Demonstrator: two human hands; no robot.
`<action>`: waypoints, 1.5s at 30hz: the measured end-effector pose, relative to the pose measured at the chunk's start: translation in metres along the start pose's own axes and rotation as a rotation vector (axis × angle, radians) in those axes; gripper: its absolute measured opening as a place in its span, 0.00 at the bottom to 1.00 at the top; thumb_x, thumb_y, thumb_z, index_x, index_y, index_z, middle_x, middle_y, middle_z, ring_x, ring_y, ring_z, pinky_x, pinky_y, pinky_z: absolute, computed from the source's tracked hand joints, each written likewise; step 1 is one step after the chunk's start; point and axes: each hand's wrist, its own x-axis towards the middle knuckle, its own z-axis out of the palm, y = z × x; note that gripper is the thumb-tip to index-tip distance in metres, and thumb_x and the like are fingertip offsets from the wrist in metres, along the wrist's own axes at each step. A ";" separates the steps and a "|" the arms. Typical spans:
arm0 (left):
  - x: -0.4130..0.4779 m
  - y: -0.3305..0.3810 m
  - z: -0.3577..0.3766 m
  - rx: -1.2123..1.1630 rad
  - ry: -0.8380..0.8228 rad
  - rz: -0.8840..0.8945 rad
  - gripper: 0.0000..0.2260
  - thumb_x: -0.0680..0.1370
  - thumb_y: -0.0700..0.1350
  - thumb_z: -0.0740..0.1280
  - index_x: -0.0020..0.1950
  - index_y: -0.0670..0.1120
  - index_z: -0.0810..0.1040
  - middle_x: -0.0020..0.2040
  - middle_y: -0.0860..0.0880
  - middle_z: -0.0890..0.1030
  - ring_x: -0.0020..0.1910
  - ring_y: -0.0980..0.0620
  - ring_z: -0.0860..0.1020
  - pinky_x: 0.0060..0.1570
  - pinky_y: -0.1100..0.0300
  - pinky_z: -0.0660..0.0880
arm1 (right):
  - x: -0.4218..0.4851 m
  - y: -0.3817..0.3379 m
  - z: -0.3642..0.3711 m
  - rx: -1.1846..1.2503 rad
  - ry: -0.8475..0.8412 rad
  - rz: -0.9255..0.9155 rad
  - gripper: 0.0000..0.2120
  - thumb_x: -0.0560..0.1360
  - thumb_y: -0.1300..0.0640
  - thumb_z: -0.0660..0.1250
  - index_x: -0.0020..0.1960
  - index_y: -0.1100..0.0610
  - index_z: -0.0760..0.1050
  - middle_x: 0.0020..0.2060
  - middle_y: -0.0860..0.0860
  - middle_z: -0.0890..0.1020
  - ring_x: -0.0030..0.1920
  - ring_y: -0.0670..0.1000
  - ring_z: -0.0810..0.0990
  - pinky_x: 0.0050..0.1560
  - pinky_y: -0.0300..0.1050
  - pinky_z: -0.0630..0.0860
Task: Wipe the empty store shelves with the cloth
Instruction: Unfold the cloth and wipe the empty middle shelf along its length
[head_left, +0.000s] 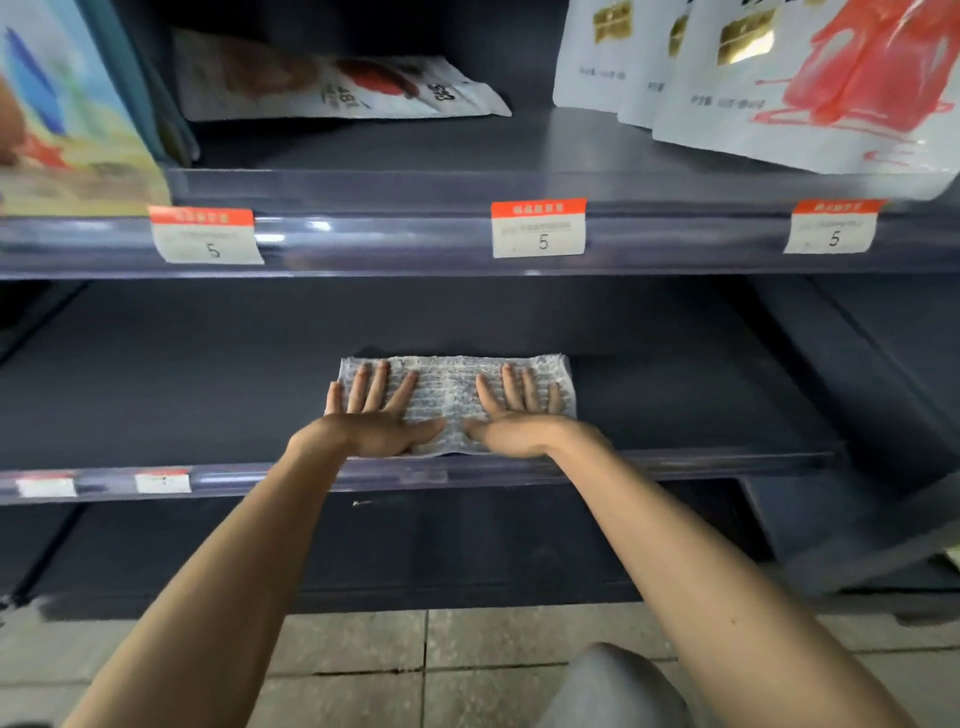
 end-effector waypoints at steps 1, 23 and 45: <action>-0.003 -0.007 -0.001 0.009 -0.004 -0.019 0.39 0.74 0.74 0.51 0.79 0.62 0.40 0.80 0.51 0.36 0.78 0.51 0.33 0.75 0.44 0.34 | 0.002 -0.009 0.001 -0.002 -0.010 -0.003 0.34 0.79 0.33 0.42 0.79 0.44 0.35 0.78 0.51 0.33 0.77 0.56 0.32 0.75 0.62 0.34; 0.035 0.198 0.036 0.086 0.151 0.174 0.36 0.75 0.73 0.41 0.79 0.60 0.36 0.79 0.49 0.31 0.76 0.47 0.28 0.72 0.38 0.30 | -0.046 0.196 -0.019 0.084 0.167 0.183 0.30 0.80 0.34 0.44 0.77 0.38 0.35 0.76 0.44 0.30 0.76 0.49 0.28 0.74 0.56 0.30; 0.008 0.100 0.023 0.015 0.112 0.086 0.38 0.74 0.75 0.47 0.78 0.62 0.38 0.79 0.52 0.31 0.76 0.50 0.30 0.74 0.43 0.31 | -0.033 0.098 -0.004 0.031 0.079 0.112 0.32 0.80 0.34 0.44 0.77 0.41 0.33 0.75 0.46 0.29 0.75 0.51 0.27 0.75 0.58 0.31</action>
